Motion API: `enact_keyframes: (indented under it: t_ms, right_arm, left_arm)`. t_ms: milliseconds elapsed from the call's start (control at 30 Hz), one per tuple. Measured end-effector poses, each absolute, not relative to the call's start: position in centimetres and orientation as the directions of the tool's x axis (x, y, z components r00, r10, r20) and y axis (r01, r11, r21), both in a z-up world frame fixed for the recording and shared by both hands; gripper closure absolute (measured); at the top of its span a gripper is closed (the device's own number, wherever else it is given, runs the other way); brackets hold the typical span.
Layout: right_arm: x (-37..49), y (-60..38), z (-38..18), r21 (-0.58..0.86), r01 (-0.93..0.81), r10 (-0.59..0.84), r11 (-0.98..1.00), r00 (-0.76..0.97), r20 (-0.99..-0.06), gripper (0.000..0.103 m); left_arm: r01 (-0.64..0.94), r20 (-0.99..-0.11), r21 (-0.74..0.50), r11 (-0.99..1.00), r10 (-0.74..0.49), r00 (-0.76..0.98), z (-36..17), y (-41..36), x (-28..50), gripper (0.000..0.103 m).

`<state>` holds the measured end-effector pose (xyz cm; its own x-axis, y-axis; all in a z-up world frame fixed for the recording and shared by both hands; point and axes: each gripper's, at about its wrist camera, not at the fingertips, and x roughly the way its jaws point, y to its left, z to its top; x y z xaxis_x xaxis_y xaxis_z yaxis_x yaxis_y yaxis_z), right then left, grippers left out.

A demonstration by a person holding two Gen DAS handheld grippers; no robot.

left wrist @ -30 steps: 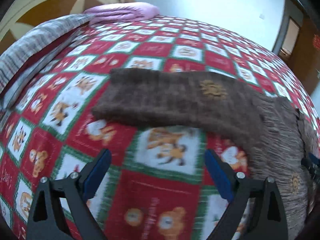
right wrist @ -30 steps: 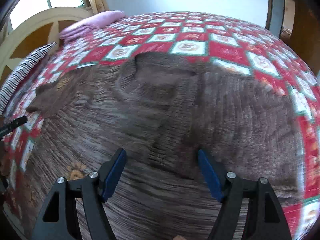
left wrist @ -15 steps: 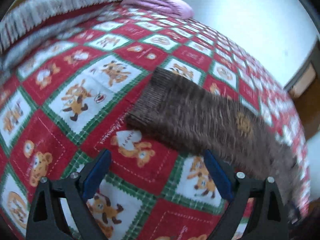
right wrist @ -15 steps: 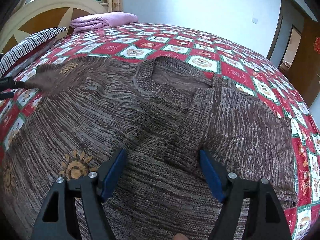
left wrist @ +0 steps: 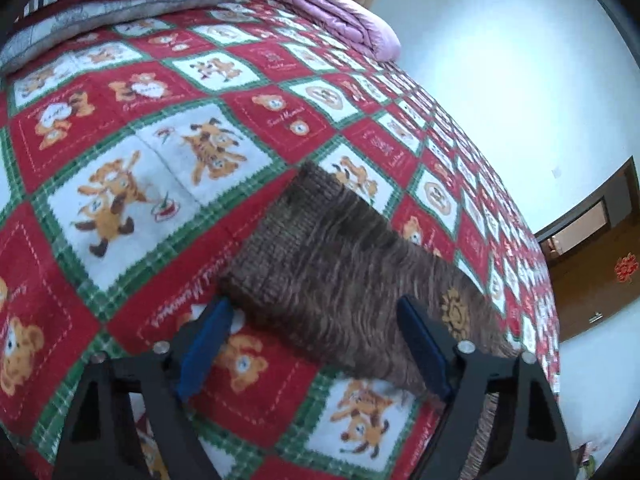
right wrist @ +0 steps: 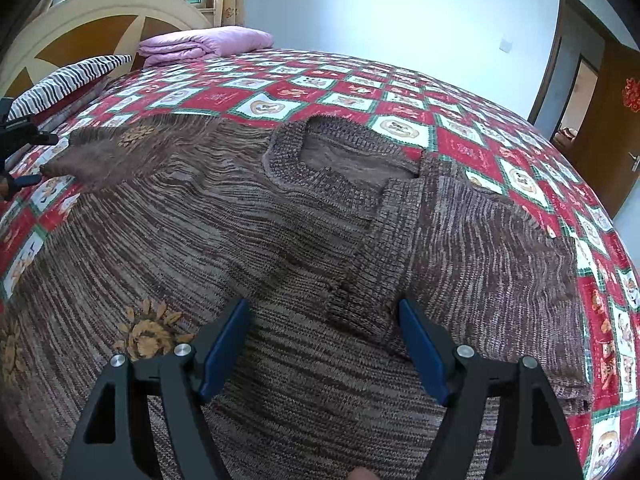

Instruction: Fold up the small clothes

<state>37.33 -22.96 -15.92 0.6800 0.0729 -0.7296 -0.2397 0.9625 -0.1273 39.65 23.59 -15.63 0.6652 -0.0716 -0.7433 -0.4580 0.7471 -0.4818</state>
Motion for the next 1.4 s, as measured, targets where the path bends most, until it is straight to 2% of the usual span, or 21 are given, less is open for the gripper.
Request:
enact_keyframes:
  t_ms: [67,133,167,200,533,767,933,1167,1400]
  right_arm:
    - [37.2,-22.9,-16.0,-0.131,-0.238,0.070,0.962,0.682,-0.728,0.026]
    - [37.2,-22.9,-16.0,-0.133,-0.237,0.068,0.962,0.683,-0.727,0.026]
    - [37.2,-22.9,-16.0,-0.132,-0.238,0.069,0.962,0.683,-0.728,0.026]
    - [37.2,-22.9,-16.0,-0.131,-0.238,0.069,0.962,0.682,-0.728,0.026]
    - [37.5,-23.6,-15.0,-0.085,-0.259,0.110,0.962,0.655,-0.748,0.025]
    - [33.9,-27.5,-8.8,-0.032,-0.252,0.173,0.967,0.749,-0.640,0.025]
    - [31.2,-31.8,-6.9,-0.041,-0.202,0.139,0.979,0.791,-0.596,0.025]
    - [28.2,-38.7,-8.6,-0.004,-0.050,0.039,0.999,0.822,-0.569,0.025]
    - [27.8,-42.3,-11.5,0.102,0.055,0.018,0.993,0.796,-0.605,0.025]
  left_arm:
    - [-0.460,-0.746,-0.458,0.761,-0.047,0.664,-15.7,23.7,39.7,0.033]
    - [-0.467,-0.746,-0.435,0.770,-0.018,0.666,-15.7,23.9,39.8,0.053]
    - [-0.473,-0.751,-0.421,0.774,-0.005,0.660,-15.8,24.0,39.9,0.079]
    - [-0.483,-0.765,-0.396,0.781,0.010,0.644,-16.0,24.2,40.0,0.095]
    - [-0.446,-0.756,-0.413,0.794,-0.026,0.654,-13.9,24.5,39.6,0.096]
    - [-0.425,-0.734,-0.409,0.808,-0.015,0.679,-11.1,23.6,40.5,0.096]
    - [-0.391,-0.717,-0.400,0.829,-0.017,0.697,-9.1,21.4,41.4,0.096]
    - [-0.315,-0.672,-0.377,0.871,-0.023,0.740,-5.4,16.3,42.3,0.096]
    - [-0.212,-0.623,-0.355,0.911,-0.061,0.780,-1.5,9.0,43.3,0.096]
